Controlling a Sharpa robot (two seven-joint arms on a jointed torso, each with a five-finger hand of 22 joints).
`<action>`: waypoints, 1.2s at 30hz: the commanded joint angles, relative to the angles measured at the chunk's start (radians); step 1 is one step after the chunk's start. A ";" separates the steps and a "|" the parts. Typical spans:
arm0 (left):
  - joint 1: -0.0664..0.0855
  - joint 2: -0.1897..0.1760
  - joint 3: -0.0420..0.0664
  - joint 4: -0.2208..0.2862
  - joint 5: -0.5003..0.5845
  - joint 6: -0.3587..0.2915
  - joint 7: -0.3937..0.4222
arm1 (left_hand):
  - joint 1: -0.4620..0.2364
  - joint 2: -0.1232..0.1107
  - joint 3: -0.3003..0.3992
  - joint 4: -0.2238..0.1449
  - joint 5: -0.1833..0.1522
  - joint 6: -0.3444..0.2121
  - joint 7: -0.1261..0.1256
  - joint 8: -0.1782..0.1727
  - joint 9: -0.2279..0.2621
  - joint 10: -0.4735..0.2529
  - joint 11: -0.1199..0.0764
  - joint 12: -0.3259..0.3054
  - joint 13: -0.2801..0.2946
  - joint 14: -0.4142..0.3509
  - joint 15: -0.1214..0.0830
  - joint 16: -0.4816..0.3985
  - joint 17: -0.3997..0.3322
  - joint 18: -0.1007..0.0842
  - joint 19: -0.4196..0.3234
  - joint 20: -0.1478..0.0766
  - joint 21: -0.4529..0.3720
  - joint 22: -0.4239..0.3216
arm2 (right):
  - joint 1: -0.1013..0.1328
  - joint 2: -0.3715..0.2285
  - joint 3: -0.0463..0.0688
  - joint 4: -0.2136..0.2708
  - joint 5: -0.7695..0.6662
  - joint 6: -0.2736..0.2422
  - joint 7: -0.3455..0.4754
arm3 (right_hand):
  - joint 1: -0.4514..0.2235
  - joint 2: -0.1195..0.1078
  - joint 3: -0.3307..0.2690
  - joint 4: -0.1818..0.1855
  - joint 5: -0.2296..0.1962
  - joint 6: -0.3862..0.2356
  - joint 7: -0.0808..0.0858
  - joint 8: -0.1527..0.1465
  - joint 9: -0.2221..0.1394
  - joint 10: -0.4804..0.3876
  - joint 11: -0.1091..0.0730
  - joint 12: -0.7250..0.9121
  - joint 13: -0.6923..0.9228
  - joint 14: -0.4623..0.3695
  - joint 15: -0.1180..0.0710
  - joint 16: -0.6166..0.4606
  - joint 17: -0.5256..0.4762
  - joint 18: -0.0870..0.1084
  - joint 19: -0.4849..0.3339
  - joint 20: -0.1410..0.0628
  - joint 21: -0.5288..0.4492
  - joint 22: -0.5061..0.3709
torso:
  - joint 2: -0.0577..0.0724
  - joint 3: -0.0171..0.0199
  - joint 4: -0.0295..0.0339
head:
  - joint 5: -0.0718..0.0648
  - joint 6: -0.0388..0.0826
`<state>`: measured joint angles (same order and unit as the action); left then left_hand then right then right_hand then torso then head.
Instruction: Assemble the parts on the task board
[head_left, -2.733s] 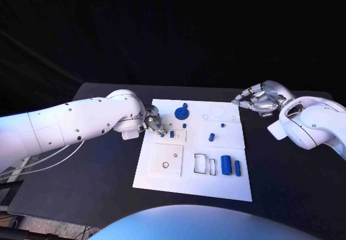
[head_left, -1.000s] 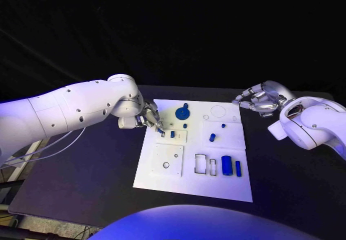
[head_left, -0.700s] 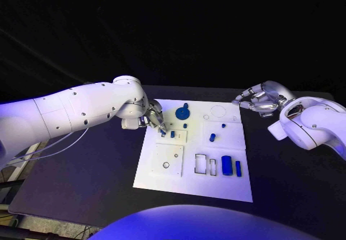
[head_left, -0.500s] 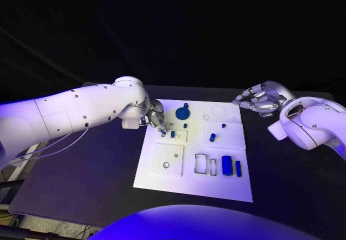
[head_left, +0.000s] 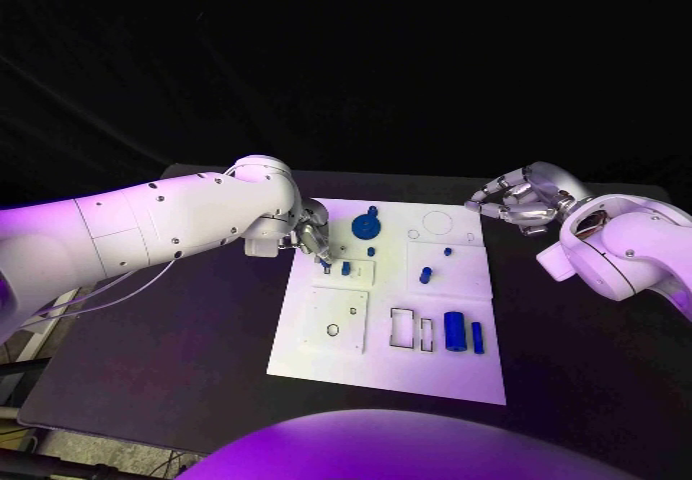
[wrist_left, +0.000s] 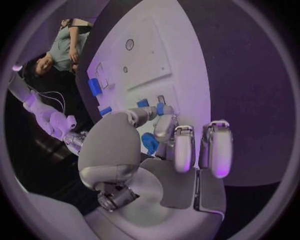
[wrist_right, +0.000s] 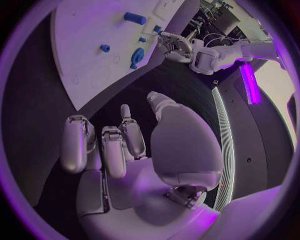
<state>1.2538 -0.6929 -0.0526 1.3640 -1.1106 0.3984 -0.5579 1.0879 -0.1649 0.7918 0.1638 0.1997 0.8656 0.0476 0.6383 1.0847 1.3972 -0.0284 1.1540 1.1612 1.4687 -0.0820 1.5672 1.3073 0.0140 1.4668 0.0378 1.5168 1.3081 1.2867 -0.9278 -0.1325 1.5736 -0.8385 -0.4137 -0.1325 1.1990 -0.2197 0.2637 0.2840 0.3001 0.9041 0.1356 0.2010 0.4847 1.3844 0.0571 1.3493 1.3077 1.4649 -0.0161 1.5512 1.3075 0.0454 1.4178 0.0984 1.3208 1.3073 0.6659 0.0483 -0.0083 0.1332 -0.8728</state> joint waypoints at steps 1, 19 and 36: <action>0.001 0.004 -0.001 -0.005 0.022 0.040 0.010 | 0.001 0.008 0.177 -0.184 0.003 0.008 -0.003 0.006 -0.001 -0.001 -0.002 -0.001 -0.002 0.102 0.001 0.004 0.263 0.000 0.072 -0.005 0.000 0.244 | -0.001 0.001 0.000 0.000 -0.012 0.011 0.002 | -0.001 0.011 -0.006 0.002 0.006 -0.007 -0.002 0.005 0.001 -0.005 -0.002 -0.002 0.022 0.087 0.006 -0.006 0.204 0.018 -0.005 0.001 -0.003 0.141 | 0.000 0.0005 0.0002 | 0.001 0.000; 0.002 0.010 -0.003 -0.021 0.084 0.062 -0.004 | 0.000 0.008 0.176 -0.183 0.004 0.008 -0.003 0.006 0.000 -0.001 -0.002 -0.002 -0.003 0.102 0.001 0.004 0.263 0.000 0.071 -0.005 -0.001 0.244 | -0.001 0.002 0.000 0.000 -0.012 0.010 0.001 | -0.001 0.011 -0.006 0.002 0.006 -0.007 -0.002 0.005 0.001 -0.005 -0.002 -0.002 0.022 0.087 0.006 -0.006 0.204 0.018 -0.005 0.001 -0.003 0.141 | -0.001 0.0008 0.0007 | -0.001 0.000; 0.001 0.015 -0.008 -0.027 0.072 0.058 -0.012 | -0.001 0.008 0.175 -0.183 0.007 0.008 -0.004 0.006 0.000 0.000 -0.002 0.000 -0.002 0.102 0.001 0.004 0.263 0.000 0.071 -0.005 -0.001 0.244 | -0.001 0.003 0.000 -0.001 -0.012 0.012 0.002 | -0.001 0.011 -0.006 0.002 0.006 -0.007 -0.002 0.005 0.001 -0.005 -0.002 -0.002 0.022 0.087 0.006 -0.006 0.204 0.018 -0.005 0.001 -0.003 0.141 | 0.000 0.0005 0.0009 | -0.001 0.000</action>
<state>1.2553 -0.6808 -0.0584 1.3369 -1.0408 0.4401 -0.5648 1.0872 -0.1656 0.7918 0.1638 0.1995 0.8726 0.0481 0.6380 1.0843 1.3973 -0.0284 1.1538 1.1600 1.4687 -0.0819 1.5672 1.3074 0.0139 1.4668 0.0378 1.5169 1.3077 1.2866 -0.9259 -0.1325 1.5725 -0.8403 -0.4137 -0.1326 1.1990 -0.2197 0.2637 0.2841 0.3001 0.9041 0.1356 0.2010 0.4842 1.3844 0.0571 1.3493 1.3074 1.4649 -0.0161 1.5513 1.3073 0.0454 1.4178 0.0984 1.3208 1.3078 0.6657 0.0486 -0.0077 0.1318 -0.8727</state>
